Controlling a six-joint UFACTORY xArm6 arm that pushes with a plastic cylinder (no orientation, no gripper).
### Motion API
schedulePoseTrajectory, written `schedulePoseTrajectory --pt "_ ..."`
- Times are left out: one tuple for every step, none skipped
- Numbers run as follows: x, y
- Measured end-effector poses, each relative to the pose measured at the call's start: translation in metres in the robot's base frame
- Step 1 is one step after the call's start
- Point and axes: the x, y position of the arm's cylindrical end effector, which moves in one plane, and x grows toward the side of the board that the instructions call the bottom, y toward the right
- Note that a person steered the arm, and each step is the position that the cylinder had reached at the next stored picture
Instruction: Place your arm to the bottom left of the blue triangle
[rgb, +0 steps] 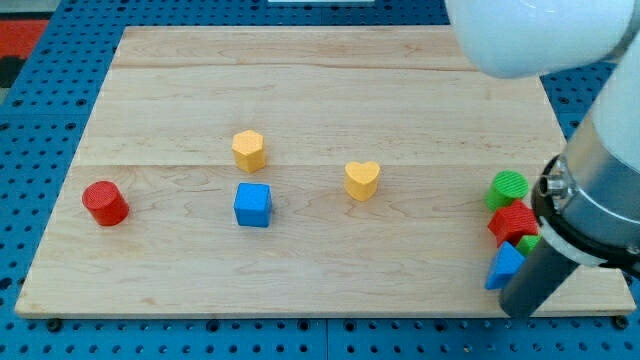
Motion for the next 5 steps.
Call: schedulePoseTrajectory --pt "-0.002 -0.011" --pt "-0.003 -0.011" --pt "-0.004 -0.011" --pt "-0.01 -0.011" --pt "-0.013 -0.012"
